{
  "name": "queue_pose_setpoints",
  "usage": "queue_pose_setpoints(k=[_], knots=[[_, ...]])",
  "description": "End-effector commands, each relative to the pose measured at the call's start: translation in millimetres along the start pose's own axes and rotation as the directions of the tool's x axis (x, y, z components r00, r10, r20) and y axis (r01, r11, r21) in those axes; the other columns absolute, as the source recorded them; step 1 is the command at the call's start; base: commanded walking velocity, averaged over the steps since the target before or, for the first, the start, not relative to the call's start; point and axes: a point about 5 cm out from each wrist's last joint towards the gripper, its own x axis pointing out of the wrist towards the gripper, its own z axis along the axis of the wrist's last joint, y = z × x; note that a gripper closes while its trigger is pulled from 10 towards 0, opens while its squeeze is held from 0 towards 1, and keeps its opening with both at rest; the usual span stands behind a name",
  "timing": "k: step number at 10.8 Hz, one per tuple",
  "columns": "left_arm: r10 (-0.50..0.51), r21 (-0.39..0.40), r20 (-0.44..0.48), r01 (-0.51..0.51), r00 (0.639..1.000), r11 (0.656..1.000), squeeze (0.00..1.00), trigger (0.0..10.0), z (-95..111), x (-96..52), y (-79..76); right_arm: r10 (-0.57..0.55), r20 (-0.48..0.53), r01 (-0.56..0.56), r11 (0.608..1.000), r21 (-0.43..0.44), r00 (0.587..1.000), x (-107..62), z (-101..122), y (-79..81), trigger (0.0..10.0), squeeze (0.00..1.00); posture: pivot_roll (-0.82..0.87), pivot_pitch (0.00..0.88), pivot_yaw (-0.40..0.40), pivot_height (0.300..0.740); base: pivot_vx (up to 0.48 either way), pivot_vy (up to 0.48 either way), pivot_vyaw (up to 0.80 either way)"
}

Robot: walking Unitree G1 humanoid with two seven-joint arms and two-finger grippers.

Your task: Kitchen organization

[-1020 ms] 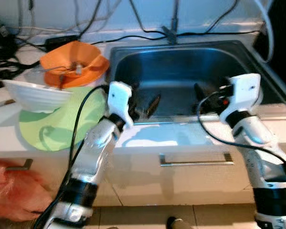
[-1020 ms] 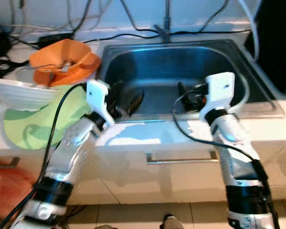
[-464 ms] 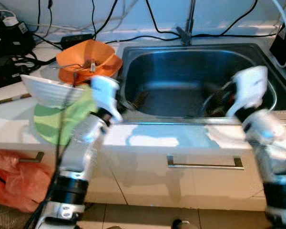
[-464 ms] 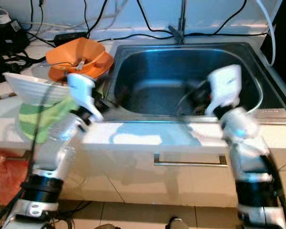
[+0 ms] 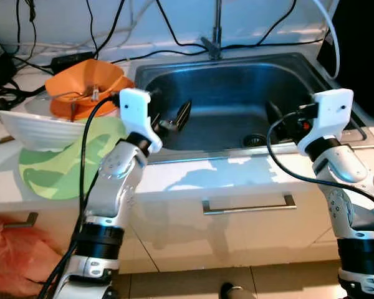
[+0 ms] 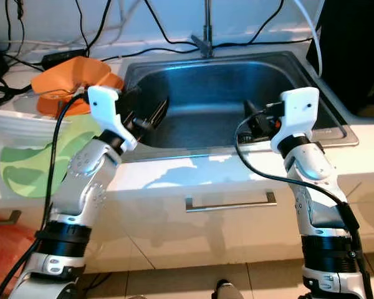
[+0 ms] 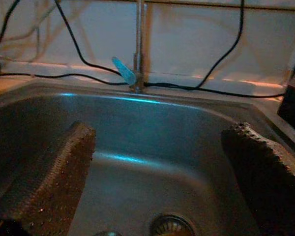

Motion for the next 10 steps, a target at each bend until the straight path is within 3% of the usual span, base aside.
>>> queue_pose_setpoints(k=[1,5,7,8,9,10], knots=[[0.011,0.011,0.01,-0.011,1.0,1.0,0.0,10.0,5.2,1.4,1.0,0.003,0.028,-0.003,1.0,0.009,1.0,0.7,5.6,3.0,10.0,1.0,-0.05,0.035,0.106,0.74,0.0,-0.274,0.0],[0.02,-0.02,0.006,-0.019,1.0,1.0,0.0,10.0,2.8,0.3,1.4,0.002,0.043,-0.003,1.0,0.019,0.999,1.2,10.4,5.0,10.0,1.0,-0.05,0.035,0.098,0.74,0.0,-0.48,0.0],[0.015,-0.037,0.009,-0.015,1.0,0.999,0.0,10.0,2.7,0.0,-0.7,0.014,0.042,-0.016,0.999,0.03,0.999,2.2,9.4,9.3,10.0,1.0,-0.05,0.034,0.096,0.74,0.0,-0.167,0.0],[0.013,-0.044,0.007,-0.012,1.0,0.999,0.0,10.0,2.1,-0.4,-1.5,0.017,0.043,-0.018,0.999,0.032,0.999,2.3,9.5,10.0,10.0,0.86,-0.05,0.036,0.095,0.74,0.0,0.0,0.0],[0.003,-0.056,-0.001,-0.003,1.0,0.998,0.0,10.0,-0.1,-0.7,-4.2,0.023,0.044,-0.025,0.999,0.044,0.999,3.6,10.4,12.6,10.0,0.0,-0.05,0.036,0.094,0.74,0.0,0.0,0.0],[-0.002,-0.061,-0.007,0.001,1.0,0.998,0.0,10.0,-1.6,-0.7,-5.3,0.031,0.036,-0.032,0.999,0.043,0.999,3.5,10.1,14.4,10.0,0.0,-0.05,0.039,0.092,0.74,0.0,0.0,-0.8]])
